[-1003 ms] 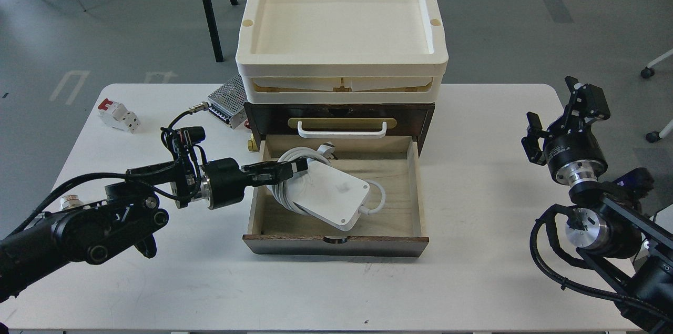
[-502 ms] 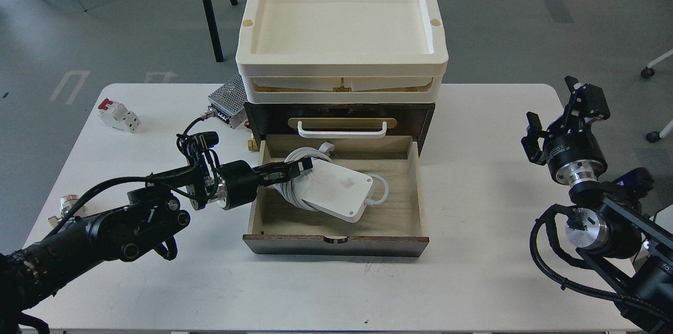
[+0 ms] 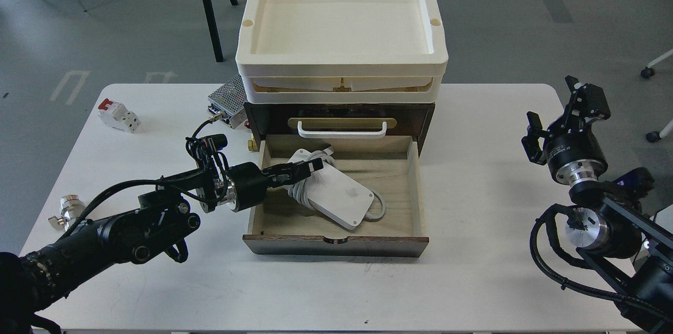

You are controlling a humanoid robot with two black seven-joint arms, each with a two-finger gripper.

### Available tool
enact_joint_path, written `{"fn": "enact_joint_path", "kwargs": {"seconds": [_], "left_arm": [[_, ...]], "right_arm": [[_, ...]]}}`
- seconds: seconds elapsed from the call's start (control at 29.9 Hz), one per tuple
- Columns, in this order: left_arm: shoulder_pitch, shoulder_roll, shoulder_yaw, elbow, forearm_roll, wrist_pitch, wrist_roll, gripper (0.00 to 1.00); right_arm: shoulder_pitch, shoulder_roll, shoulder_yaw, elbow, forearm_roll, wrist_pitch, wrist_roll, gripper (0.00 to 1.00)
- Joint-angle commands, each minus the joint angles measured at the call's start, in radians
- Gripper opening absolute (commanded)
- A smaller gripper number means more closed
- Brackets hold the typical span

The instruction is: Put charging cable into cabinet

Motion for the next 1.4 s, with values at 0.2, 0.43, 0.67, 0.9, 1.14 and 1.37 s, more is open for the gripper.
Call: {"fn": "enact_joint_path", "kwargs": {"seconds": [0.2, 0.43, 0.67, 0.9, 1.14, 1.37], "left_arm": [[0.017, 0.006, 0.0, -0.035, 0.002, 0.025, 0.0, 0.59], [0.017, 0.026, 0.003, -0.052, 0.012, 0.091, 0.0, 0.59], [0.018, 0.038, 0.013, -0.052, 0.044, 0.188, 0.0, 0.59], [0.017, 0.095, 0.058, -0.054, 0.054, 0.251, 0.0, 0.59], [0.023, 0.198, 0.05, -0.069, 0.042, 0.288, 0.0, 0.59], [0.081, 0.342, 0.041, -0.16, -0.044, 0.297, 0.0, 0.62]], "right_arm": [[0.0, 0.0, 0.0, 0.0, 0.0, 0.0, 0.0, 0.99], [0.0, 0.0, 0.001, 0.0, 0.0, 0.0, 0.0, 0.99], [0.0, 0.0, 0.001, 0.0, 0.0, 0.0, 0.0, 0.99], [0.0, 0.0, 0.003, 0.0, 0.0, 0.0, 0.0, 0.99], [0.0, 0.0, 0.001, 0.0, 0.0, 0.0, 0.0, 0.99], [0.0, 0.0, 0.001, 0.0, 0.0, 0.0, 0.0, 0.99]]}}
